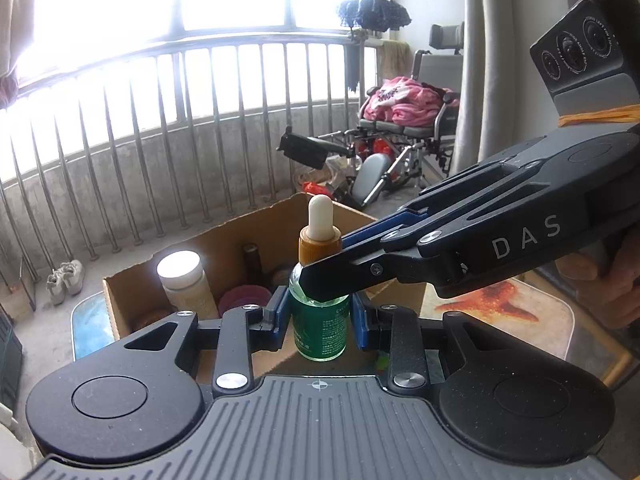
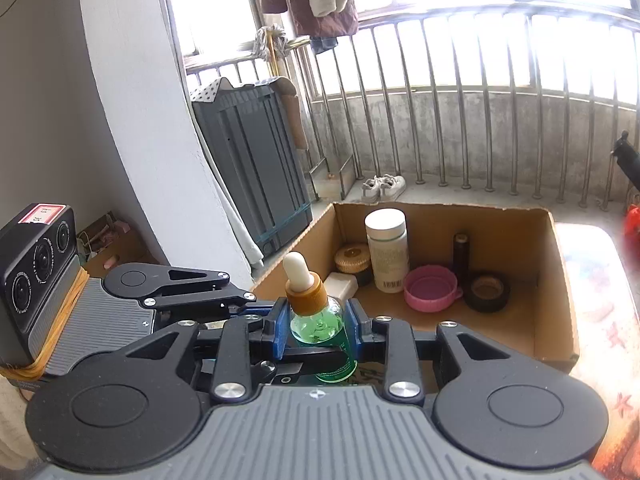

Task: Organize rigid objects
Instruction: 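Carry the dropper bottle into the box and open the right tool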

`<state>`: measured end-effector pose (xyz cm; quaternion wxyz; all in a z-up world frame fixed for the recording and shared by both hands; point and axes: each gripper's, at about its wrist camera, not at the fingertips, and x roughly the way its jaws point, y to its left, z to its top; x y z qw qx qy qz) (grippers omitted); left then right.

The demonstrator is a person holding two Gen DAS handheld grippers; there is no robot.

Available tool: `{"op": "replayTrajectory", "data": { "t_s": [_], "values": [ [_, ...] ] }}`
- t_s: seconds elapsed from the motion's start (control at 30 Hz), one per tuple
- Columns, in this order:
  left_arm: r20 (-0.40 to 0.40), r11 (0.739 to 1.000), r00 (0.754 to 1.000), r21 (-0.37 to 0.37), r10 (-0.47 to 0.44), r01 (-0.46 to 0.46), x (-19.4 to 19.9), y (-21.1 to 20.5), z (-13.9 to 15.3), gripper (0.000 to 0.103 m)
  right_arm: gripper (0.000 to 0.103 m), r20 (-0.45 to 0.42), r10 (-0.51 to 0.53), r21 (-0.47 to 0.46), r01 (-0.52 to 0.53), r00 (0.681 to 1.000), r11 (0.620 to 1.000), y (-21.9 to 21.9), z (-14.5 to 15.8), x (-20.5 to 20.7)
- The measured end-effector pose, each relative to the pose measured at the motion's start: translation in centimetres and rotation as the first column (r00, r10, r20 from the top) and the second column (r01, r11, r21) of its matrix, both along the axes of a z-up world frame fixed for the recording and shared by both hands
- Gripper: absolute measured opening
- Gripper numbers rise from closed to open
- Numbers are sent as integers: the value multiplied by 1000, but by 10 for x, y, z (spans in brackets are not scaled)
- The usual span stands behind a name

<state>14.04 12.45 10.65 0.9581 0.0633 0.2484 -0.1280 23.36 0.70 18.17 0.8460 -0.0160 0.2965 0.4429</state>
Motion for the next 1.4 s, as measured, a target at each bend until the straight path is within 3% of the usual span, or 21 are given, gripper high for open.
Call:
{"op": "replayTrajectory", "data": {
  "t_s": [0.1,0.27,0.43,0.5,0.57,1.0,1.4],
  "values": [
    [-64,999,998,37,-12,14,38,19,1,30,32,1,-6,-43,6,1000,999,28,5,28],
    [-216,998,976,67,1,14,102,52,-29,31,32,-61,-16,-130,8,998,991,78,-24,85],
    [-339,992,940,121,15,28,136,71,-64,31,29,-164,-6,-194,-26,986,981,108,-60,123],
    [-394,991,919,128,25,28,148,73,-74,31,27,-183,8,-211,-47,983,976,116,-70,131],
    [-453,987,887,162,90,-18,159,75,-82,31,24,-178,-5,-242,-39,984,970,125,-77,137],
    [-466,968,880,249,93,30,160,74,-79,34,21,-179,14,-212,-53,984,976,130,-89,141],
    [-395,945,914,324,95,41,141,60,-71,31,21,-89,45,-246,-65,995,967,139,-84,121]
  ]
}}
